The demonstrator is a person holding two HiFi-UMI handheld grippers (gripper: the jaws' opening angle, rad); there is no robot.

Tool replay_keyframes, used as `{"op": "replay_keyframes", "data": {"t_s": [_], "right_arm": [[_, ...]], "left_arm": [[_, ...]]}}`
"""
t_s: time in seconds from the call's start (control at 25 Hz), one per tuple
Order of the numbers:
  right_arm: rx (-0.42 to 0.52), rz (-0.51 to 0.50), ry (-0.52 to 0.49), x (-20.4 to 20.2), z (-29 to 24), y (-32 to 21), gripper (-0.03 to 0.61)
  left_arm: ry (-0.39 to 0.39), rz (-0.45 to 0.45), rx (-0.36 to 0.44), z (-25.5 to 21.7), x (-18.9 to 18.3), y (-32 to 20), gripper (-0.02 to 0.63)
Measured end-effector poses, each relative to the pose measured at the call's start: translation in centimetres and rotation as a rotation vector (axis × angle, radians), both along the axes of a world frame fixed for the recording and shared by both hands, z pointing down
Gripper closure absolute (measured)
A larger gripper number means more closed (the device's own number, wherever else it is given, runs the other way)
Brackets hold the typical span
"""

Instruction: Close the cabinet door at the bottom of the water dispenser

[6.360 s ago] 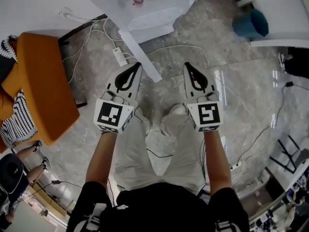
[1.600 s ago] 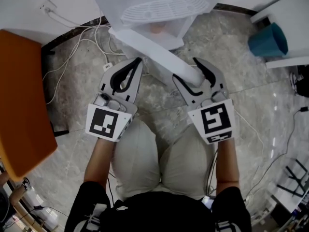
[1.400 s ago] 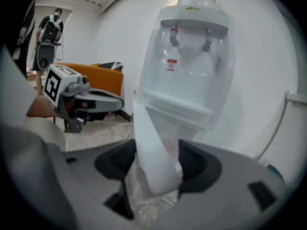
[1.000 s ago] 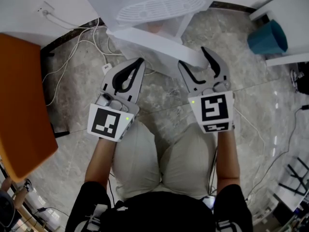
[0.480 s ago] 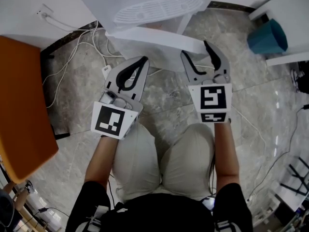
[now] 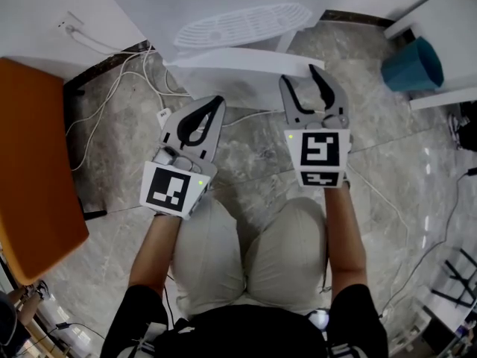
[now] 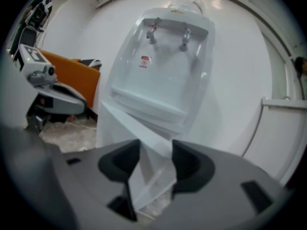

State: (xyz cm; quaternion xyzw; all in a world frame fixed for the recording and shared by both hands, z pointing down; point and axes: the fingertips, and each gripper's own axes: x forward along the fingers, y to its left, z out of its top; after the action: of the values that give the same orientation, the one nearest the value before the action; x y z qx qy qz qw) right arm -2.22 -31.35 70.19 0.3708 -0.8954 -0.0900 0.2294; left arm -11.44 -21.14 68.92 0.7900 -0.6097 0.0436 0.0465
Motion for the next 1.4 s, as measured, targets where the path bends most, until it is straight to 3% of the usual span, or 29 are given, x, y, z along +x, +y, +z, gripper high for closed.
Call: {"op": "replay_keyframes", "data": {"t_s": [0.76, 1.4], "right_arm": [[0.023, 0.082, -0.072, -0.5, 0.1, -2.8, 0.356], [-0.065, 0.144, -0.177, -1.0, 1.1, -5.5, 0.400]], "left_arm": [[-0.046, -0.007, -0.018, -0.1, -0.3, -2.1, 0.603], [-0.033, -0.014, -0.025, 0.6, -0.5, -2.2, 0.603]]}}
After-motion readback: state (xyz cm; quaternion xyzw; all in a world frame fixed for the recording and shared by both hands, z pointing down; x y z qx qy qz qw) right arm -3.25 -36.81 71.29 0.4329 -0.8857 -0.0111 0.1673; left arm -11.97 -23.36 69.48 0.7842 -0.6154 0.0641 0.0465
